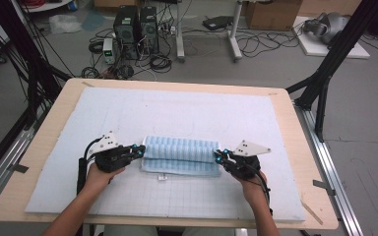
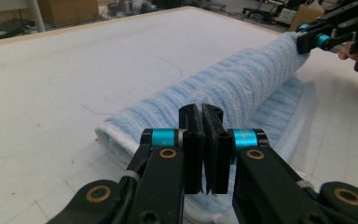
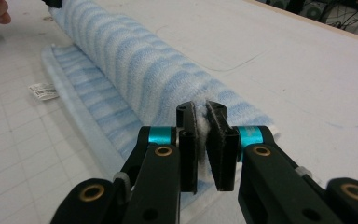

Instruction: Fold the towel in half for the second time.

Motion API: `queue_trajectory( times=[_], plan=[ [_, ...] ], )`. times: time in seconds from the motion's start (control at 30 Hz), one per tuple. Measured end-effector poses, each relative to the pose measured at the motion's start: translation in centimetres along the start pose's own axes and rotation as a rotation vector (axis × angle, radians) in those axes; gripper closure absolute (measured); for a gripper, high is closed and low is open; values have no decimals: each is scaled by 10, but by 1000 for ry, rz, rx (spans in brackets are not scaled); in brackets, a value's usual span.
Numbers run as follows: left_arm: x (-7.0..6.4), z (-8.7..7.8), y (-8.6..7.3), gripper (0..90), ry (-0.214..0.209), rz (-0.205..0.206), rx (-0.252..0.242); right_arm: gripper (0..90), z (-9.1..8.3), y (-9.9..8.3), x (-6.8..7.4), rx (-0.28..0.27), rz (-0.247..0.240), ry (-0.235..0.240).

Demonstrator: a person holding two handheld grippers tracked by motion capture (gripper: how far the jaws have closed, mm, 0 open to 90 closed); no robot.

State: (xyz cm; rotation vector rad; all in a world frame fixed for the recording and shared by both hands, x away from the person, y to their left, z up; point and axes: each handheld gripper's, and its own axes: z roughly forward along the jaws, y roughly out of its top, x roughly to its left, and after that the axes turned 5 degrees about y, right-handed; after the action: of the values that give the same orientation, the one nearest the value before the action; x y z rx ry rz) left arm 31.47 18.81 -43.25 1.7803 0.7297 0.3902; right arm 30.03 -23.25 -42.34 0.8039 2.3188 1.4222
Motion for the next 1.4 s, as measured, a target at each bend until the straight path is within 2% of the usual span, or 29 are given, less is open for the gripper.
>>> queue_trajectory(
  times=[0.17, 0.27, 0.3, 0.37, 0.4, 0.43, 0.5, 0.57, 0.63, 0.7, 0.83, 0.93, 1.0, 1.1, 1.17, 1.23, 1.3, 1.4],
  plan=[
    [-2, 0, -4, 865, -18, -20, 24, 835, -5, -3, 1, -1, 7, 14],
    [-2, 0, -7, 838, -45, -58, 46, 834, -5, -6, 1, 15, 12, 20],
    [-1, 0, -6, 788, -55, -69, 45, 832, -5, -7, 1, 25, 12, 20],
    [1, -1, -2, 645, -43, -102, 23, 818, -7, -9, 1, 28, 17, 26],
    [2, -2, 1, 597, -41, -126, 5, 808, -8, -8, 1, 23, 17, 30],
    [3, -4, 3, 589, -39, -134, -15, 789, -10, -8, 1, 14, 12, 33],
    [4, -6, 5, 562, -17, -135, -40, 724, -15, -6, 2, 0, 20, 28],
    [4, -5, 6, 567, -8, -128, -44, 710, -23, -3, 3, -30, 12, -7],
    [2, 0, 5, 577, -5, -119, -22, 695, -29, 0, 3, -72, 20, -22],
    [-1, 6, 4, 586, -8, -110, 11, 683, -31, 3, 3, -88, 29, -25],
    [-7, 14, 2, 629, -11, -81, 65, 667, -16, 2, 9, -38, 28, -9],
    [-10, 18, -2, 678, -21, -75, 119, 658, 3, -2, 9, 18, 59, 2],
    [-11, 20, -6, 702, -12, -62, 174, 650, 11, -3, 10, 53, 61, 1],
    [-11, 23, -10, 718, -1, -54, 222, 650, 20, -5, 11, 102, 56, 2],
    [-11, 24, -12, 722, 6, -60, 238, 650, 24, -8, 11, 140, 52, -7],
    [-12, 24, -11, 733, 20, -34, 256, 652, 27, -11, 9, 178, 49, -25],
    [-12, 25, -11, 745, 30, -25, 266, 655, 27, -13, 7, 180, 60, -28],
    [-13, 25, -11, 765, 43, -6, 281, 659, 26, -13, 8, 198, 39, -48]
  ],
)
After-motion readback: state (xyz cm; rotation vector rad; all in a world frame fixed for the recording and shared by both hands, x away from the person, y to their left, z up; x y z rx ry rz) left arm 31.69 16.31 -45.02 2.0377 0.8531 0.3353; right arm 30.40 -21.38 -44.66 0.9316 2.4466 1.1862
